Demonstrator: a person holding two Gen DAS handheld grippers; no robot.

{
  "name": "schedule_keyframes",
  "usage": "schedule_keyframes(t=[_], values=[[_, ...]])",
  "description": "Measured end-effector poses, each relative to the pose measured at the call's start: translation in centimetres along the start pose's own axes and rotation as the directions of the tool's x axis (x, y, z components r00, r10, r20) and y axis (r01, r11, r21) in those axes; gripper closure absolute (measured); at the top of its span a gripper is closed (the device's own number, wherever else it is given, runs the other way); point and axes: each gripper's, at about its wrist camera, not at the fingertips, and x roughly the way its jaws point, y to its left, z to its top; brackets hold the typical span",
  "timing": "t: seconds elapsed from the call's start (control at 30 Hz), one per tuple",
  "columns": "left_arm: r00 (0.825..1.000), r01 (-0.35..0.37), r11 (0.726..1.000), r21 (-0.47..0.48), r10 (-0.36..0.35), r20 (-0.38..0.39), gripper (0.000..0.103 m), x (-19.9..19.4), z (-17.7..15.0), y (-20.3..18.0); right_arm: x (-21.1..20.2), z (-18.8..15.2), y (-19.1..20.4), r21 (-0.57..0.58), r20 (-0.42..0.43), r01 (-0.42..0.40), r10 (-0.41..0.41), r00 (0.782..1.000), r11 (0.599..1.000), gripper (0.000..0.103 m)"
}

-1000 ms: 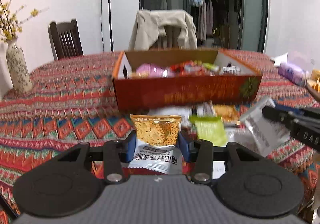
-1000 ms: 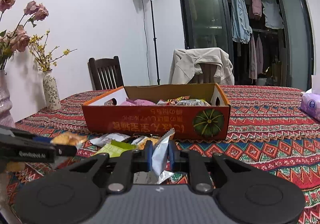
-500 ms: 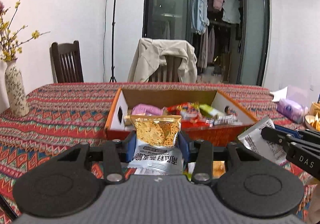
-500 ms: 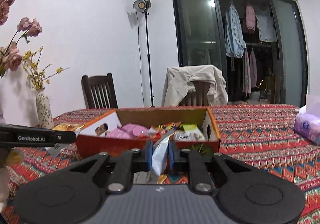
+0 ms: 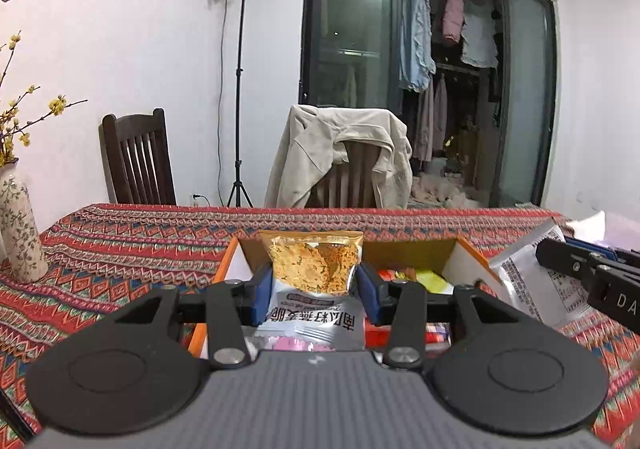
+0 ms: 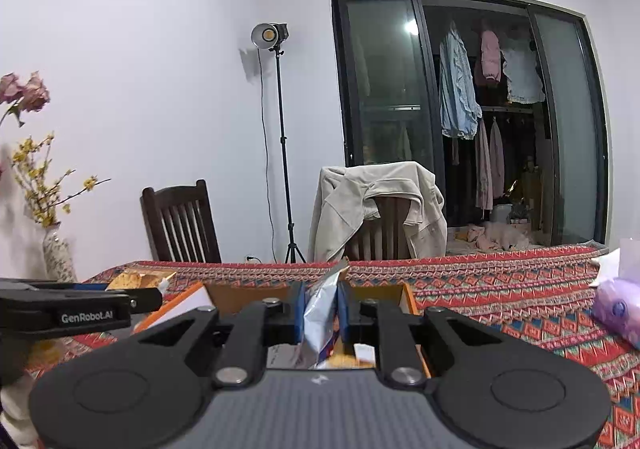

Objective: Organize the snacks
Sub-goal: 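Carry both held packets up and over the orange box, then open both tools to drop the packets into the box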

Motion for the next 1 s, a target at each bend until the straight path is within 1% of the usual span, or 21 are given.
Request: schedule_keyframes(t=[0.2,0.37,0.43,0.47,0.57,0.63,0.73,0.77,0.8,0.83,0.87,0.9,0.93,0.97,1.0], values=[[0.999,-0.032,0.999,-0.041,0.032,0.004,0.058,3.7,0.9,-0.1,4.7,0.6,-0.6,0.037,-0.023,0.028,-0.027,0.999,0.999,0.087],[0.999,-0.049,0.997,-0.057,0.05,0.008,0.058,6.6,0.3,0.5,8.1,-0.7,-1.8,0.083,-0.055,0.041,-0.037,0.998,0.996,0.087],[0.999,-0.051,0.997,-0.052,0.052,0.015,0.058,7.5,-0.5,0.6,8.9,-1.6,-2.4,0.088,-0.084,0.044,-0.037,0.996,0.995,0.087],[0.999,-0.052,0.998,-0.041,0.052,0.005,0.058,8.0,-0.9,0.5,9.2,-1.8,-2.5,0.091,-0.1,0.044,-0.035,0.994,0.995,0.087],[0.998,-0.048,0.998,-0.03,0.047,-0.033,0.058,9.1,-1.6,0.7,9.6,-2.2,-2.6,0.098,-0.106,0.027,-0.017,0.994,0.995,0.087],[0.998,-0.044,0.999,-0.03,0.042,-0.041,0.058,9.2,-2.0,0.8,9.8,-2.5,-2.4,0.091,-0.113,0.023,-0.012,0.994,0.996,0.087],[0.998,-0.054,0.998,-0.026,0.054,-0.027,0.055,8.9,-2.2,0.8,10.5,-3.0,-2.1,0.076,-0.136,0.057,-0.046,0.99,0.995,0.084],[0.998,-0.061,0.998,-0.026,0.061,-0.016,0.052,8.7,-2.3,0.8,10.7,-3.2,-2.1,0.078,-0.148,0.074,-0.061,0.987,0.994,0.083],[0.998,-0.06,0.998,-0.029,0.06,-0.004,0.044,8.5,-2.4,0.8,10.9,-3.4,-2.2,0.079,-0.159,0.08,-0.067,0.985,0.994,0.079],[0.998,-0.058,0.998,-0.034,0.058,0.001,0.037,8.4,-2.4,0.9,11.0,-3.6,-2.2,0.082,-0.166,0.082,-0.068,0.984,0.993,0.066],[0.998,-0.062,0.997,-0.043,0.063,0.011,0.016,8.2,-2.4,0.9,10.9,-3.7,-2.3,0.086,-0.167,0.088,-0.073,0.983,0.992,0.042],[0.997,-0.078,0.996,-0.053,0.08,0.024,0.0,7.9,-2.5,1.0,10.8,-3.8,-2.3,0.087,-0.161,0.095,-0.08,0.984,0.992,0.031],[0.995,-0.095,0.994,-0.056,0.097,0.038,0.0,7.7,-2.5,1.0,10.5,-3.8,-2.3,0.085,-0.148,0.098,-0.085,0.985,0.991,0.015],[0.993,-0.104,0.993,-0.055,0.106,0.052,0.0,7.6,-2.5,1.1,10.2,-3.9,-2.3,0.085,-0.134,0.097,-0.085,0.987,0.992,0.009],[0.993,-0.096,0.994,-0.057,0.099,0.058,0.0,7.4,-2.5,1.2,10.0,-3.9,-2.3,0.086,-0.126,0.092,-0.08,0.989,0.992,0.009]])
